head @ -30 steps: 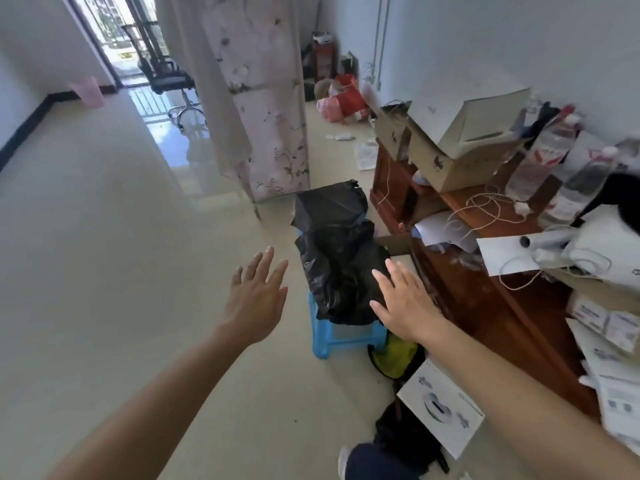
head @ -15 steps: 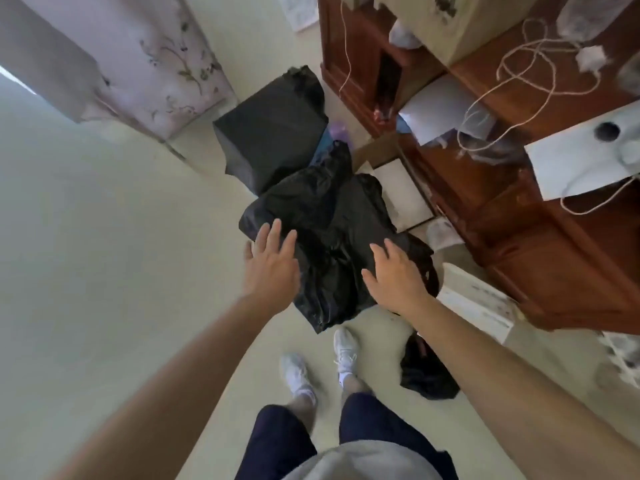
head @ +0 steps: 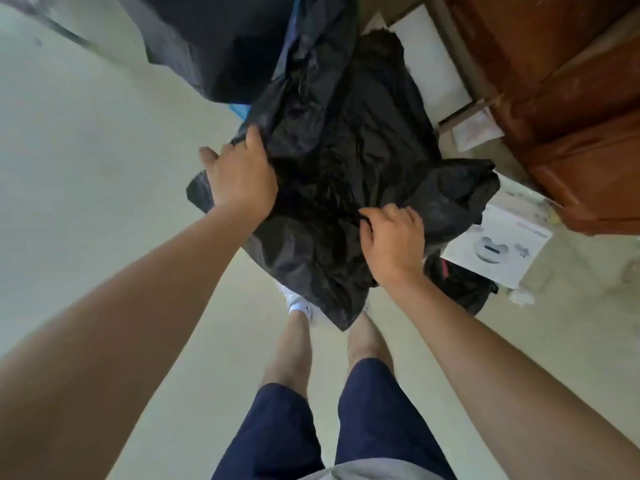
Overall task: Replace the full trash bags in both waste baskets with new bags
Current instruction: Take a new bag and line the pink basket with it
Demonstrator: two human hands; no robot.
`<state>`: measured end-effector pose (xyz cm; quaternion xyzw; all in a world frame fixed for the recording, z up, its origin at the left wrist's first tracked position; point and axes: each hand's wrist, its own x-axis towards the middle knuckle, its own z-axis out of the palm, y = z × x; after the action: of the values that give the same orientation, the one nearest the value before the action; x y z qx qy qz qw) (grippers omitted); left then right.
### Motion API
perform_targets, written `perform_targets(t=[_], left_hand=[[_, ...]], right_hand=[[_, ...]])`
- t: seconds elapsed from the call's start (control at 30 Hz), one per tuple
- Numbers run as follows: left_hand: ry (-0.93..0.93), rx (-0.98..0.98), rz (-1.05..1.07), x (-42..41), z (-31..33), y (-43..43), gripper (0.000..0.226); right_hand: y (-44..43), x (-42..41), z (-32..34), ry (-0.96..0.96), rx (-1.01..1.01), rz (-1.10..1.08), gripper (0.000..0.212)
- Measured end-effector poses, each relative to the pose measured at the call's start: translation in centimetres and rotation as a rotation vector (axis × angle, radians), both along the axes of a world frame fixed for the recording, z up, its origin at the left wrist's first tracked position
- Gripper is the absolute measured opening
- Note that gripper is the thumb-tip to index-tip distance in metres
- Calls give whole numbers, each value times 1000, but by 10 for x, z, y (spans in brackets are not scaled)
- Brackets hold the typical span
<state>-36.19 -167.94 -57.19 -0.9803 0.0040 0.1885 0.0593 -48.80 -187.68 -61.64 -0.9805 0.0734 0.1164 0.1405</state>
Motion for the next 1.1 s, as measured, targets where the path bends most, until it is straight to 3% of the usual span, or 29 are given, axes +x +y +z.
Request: perform_targets(t=[0.07, 0.23, 0.4, 0.57, 0.77, 0.93, 1.1], left_hand=[[-2, -77, 0, -2, 19, 16, 23], [-144, -322, 287, 3, 106, 71, 20], [-436, -398, 521, 2, 231, 156, 23], [-735, -481, 765, -26, 335, 272, 18], [-922, -678, 1047, -84, 402, 437, 19], [-791, -632, 1041, -141, 421, 569, 38], [-692, -482, 1161, -151, 424, 696, 102]], right_hand=[[10, 6, 21, -38, 30, -1, 16], [43, 51, 109, -74, 181, 87, 14], [112, 114, 209, -156, 307, 324, 13], [229, 154, 303, -333, 373, 620, 16], [410, 167, 379, -553, 361, 941, 23], [581, 159, 404, -711, 398, 1079, 20], [711, 165, 411, -820, 388, 1187, 22]])
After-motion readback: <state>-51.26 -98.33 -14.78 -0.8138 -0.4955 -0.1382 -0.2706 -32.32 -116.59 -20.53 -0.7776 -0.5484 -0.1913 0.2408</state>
